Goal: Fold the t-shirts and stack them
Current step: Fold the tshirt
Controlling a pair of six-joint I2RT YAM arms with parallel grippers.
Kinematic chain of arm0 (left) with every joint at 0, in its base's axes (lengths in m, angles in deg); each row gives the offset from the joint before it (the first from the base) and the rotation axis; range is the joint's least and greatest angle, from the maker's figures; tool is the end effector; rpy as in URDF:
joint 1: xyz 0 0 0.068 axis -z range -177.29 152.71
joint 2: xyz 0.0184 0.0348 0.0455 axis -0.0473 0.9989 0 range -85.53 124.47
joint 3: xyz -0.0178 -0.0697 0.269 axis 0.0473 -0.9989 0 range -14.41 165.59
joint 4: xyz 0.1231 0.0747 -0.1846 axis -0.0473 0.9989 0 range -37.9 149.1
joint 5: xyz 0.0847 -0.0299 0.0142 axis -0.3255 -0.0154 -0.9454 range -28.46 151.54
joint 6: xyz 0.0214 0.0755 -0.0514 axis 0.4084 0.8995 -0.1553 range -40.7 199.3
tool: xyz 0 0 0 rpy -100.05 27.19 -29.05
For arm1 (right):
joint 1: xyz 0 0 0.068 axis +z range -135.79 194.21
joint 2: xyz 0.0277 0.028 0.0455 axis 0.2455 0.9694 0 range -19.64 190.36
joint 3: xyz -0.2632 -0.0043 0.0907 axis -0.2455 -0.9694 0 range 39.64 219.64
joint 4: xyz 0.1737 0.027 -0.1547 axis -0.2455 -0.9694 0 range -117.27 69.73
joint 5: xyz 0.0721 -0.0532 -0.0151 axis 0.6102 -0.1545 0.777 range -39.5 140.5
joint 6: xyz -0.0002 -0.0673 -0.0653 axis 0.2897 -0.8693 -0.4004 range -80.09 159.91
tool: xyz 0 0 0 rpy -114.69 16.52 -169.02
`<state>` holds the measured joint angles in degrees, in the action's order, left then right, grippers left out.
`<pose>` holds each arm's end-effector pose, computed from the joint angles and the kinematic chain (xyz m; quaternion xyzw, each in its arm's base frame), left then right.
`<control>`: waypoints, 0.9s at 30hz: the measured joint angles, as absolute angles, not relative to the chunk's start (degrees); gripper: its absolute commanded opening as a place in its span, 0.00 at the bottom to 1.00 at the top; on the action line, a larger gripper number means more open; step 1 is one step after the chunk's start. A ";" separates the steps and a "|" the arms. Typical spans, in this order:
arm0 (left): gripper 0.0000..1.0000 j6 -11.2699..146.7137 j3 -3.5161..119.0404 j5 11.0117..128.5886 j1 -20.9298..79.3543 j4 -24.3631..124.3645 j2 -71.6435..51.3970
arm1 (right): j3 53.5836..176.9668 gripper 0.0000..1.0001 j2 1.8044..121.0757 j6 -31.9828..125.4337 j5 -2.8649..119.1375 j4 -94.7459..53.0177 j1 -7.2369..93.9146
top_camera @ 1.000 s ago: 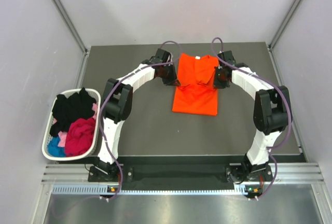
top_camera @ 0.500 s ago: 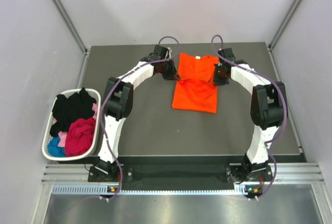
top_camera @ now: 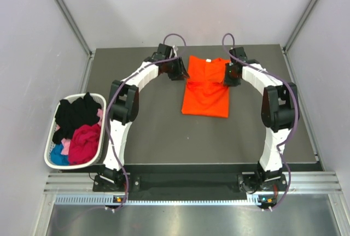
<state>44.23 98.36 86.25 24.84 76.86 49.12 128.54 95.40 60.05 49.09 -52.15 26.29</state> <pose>0.4829 -0.2345 0.1711 -0.0238 0.9109 -0.3473 0.2217 0.4289 0.0897 0.1824 0.0709 0.9586 0.0651 0.2679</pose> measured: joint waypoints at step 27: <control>0.42 50.81 65.51 88.32 26.92 72.57 31.94 | 100.72 0.41 77.31 60.93 61.13 -49.35 24.52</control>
